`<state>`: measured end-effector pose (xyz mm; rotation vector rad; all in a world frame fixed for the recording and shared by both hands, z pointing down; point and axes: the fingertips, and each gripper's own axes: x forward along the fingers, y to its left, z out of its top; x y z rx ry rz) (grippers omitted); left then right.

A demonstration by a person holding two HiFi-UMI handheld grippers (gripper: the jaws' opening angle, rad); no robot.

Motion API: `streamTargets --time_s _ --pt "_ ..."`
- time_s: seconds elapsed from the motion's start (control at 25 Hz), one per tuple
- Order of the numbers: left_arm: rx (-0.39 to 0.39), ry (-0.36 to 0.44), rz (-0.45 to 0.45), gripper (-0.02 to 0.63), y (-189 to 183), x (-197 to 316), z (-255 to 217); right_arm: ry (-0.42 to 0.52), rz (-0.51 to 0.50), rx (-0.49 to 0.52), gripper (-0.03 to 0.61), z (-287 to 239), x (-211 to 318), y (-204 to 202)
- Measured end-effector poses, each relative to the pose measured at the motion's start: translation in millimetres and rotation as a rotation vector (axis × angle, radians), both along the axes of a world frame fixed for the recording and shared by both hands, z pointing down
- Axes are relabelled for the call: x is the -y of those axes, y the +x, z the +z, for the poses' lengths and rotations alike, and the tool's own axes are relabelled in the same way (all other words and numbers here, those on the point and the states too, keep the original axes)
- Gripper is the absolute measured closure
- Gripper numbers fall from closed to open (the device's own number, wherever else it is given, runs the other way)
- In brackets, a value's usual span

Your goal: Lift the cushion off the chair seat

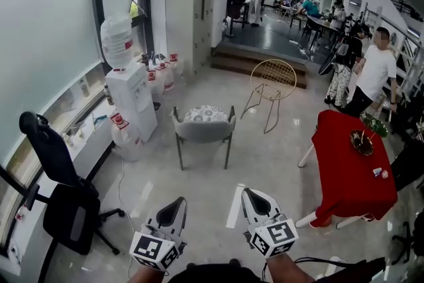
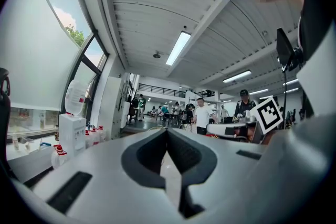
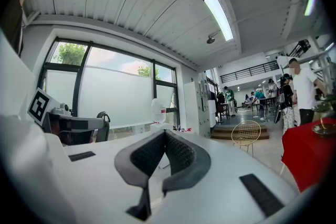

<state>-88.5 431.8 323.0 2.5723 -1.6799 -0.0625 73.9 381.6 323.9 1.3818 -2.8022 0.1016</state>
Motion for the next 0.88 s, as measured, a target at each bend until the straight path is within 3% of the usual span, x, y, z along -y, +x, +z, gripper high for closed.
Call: streamTargets --time_s 0.28,0.56,0.88 --pt "-0.001 0.006 0.042 0.606 -31 0 3 0.003 0.04 -0.008 0.572 4 -5 -29" --pt "0.0 0.008 0.096 0.606 -37 8 10 -0.002 0.07 -0.017 0.572 10 -3 -35" --pt "-0.007 -0.004 0.077 0.606 -42 49 10 0.004 0.046 -0.002 0.572 11 45 -44"
